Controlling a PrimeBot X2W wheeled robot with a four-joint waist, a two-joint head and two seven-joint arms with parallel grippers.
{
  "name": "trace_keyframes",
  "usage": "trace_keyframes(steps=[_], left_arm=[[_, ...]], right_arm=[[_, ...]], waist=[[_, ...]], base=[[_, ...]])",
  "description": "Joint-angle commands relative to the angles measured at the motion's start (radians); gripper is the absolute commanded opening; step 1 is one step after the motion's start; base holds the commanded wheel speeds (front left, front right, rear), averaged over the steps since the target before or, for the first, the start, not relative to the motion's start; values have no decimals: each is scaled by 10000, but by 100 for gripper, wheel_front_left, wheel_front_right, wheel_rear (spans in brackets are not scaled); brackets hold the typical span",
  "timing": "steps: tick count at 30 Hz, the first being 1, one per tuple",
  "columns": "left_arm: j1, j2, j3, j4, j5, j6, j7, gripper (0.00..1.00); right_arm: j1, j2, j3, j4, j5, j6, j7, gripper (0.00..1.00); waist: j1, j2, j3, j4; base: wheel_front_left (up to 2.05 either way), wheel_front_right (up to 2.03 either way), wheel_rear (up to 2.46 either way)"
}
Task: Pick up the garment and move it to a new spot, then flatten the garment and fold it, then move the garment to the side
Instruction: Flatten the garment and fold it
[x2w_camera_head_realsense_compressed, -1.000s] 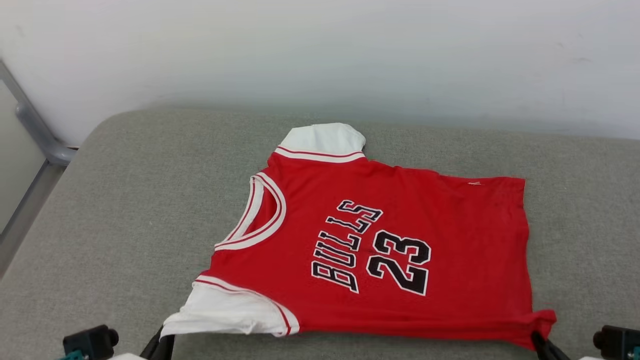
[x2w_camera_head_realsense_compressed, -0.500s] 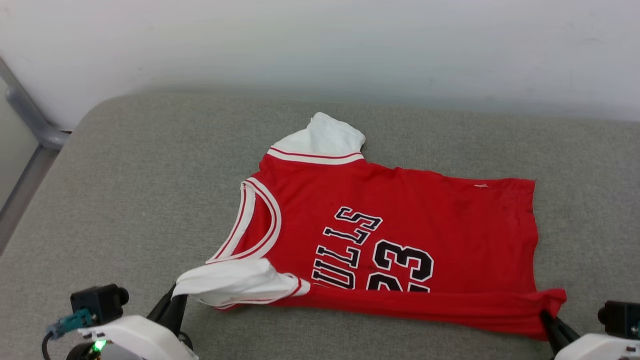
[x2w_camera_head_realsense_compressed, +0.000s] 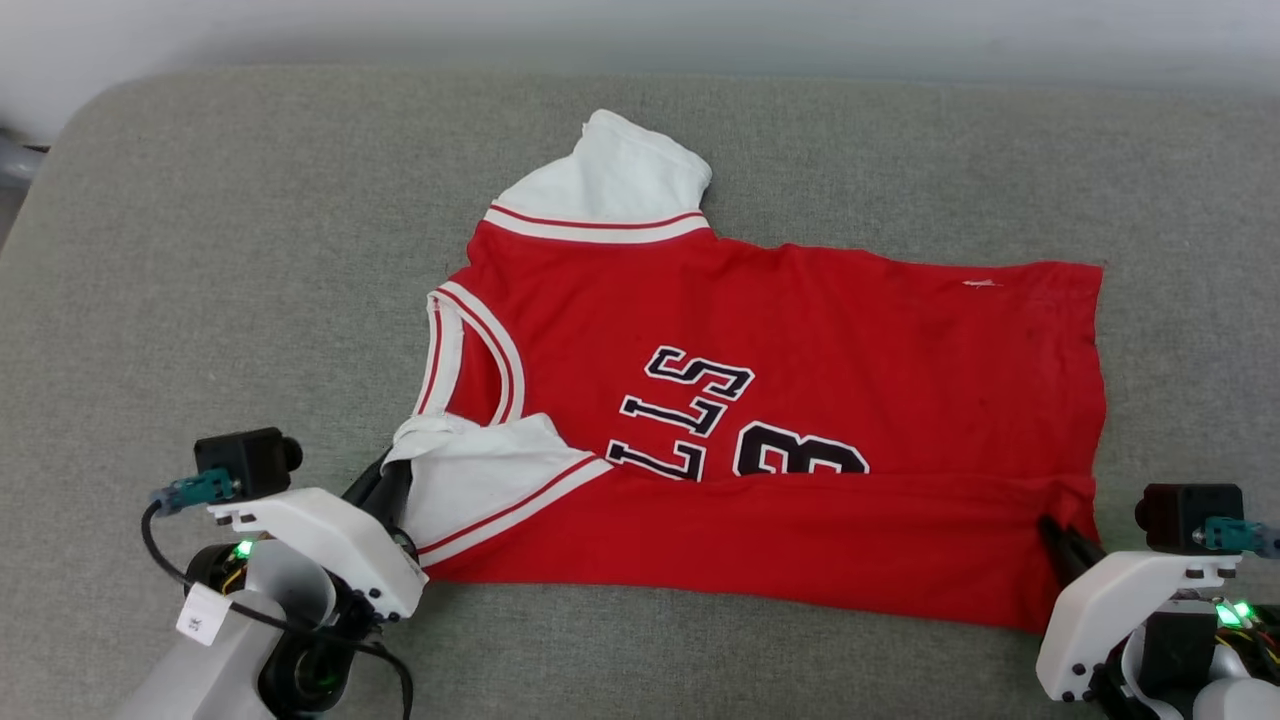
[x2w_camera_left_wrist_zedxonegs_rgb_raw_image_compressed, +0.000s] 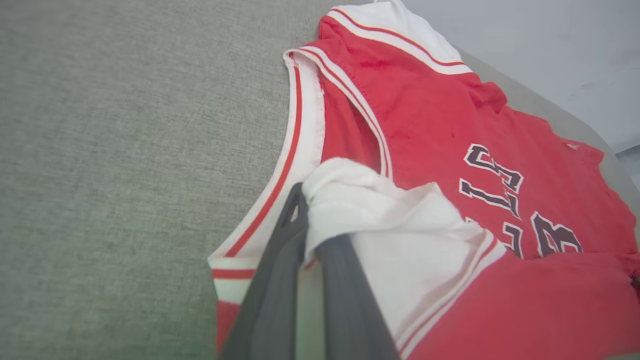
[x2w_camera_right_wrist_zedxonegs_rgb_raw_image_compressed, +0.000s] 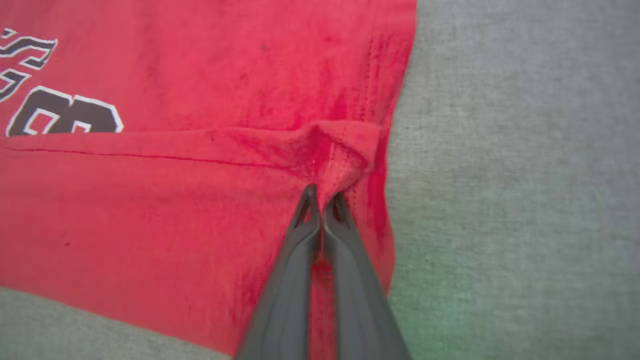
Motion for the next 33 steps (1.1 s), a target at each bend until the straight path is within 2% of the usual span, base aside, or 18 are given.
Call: trace_keyframes(steps=[1, 3, 4, 5, 6, 7, 12, 17, 21, 27, 33], left_arm=[[-274, -88, -59, 313, 30, -156, 55, 0], [-530, -258, -194, 816, -37, -415, 177, 0], [-663, -318, -249, 1042, -31, -516, 230, 9], [-759, -386, -286, 1272, -40, -605, 266, 40], [-833, -461, -304, 1457, -61, -689, 256, 73], [-902, -511, -301, 1644, -36, -733, 163, 100], [-996, -499, -231, 2134, 2, -828, -57, 100], [-718, -40, -172, 1997, -124, -677, 332, 100], [-520, 651, -289, 1521, -314, -420, 1541, 100], [-106, 1691, -473, 327, -1153, 57, 4130, 100], [125, 2117, -410, -468, -1667, 496, 5184, 100]], right_arm=[[-197, 17, 16, 159, 0, -11, -94, 0], [-239, 19, 102, 469, -101, -13, -127, 0], [-268, 21, 145, 592, -37, -13, -161, 16], [-297, 21, 197, 668, -21, -13, -238, 47], [-316, 21, 241, 727, 17, -11, -360, 100], [-326, 23, 276, 748, 87, -11, -567, 100], [-155, 5, 299, 458, 557, -11, -2265, 100], [176, 8, 276, 304, 596, -10, -3382, 100], [391, 10, 263, 115, 688, -10, -3642, 100], [583, 10, 345, -69, 798, -10, -3694, 100], [495, 10, 377, -121, 878, -10, -3663, 100]], waist=[[-2, 0, 214, 10], [-2, 0, 291, 1], [-2, 0, 315, -6], [-2, 0, 321, -11], [-2, 0, 312, -13], [-2, 0, 278, -10], [-2, 0, -142, -5], [-2, 0, -760, -100], [-2, 0, -1138, -209], [-2, 0, -1202, -461], [-2, 0, -803, -703]], base=[[0, 0, 0], [0, 0, 0], [0, 0, 0], [0, 0, 0], [0, 0, 0], [0, 0, 0], [0, 0, 0], [0, 0, 0], [0, 0, 0], [0, 0, 0], [0, 0, 0]])
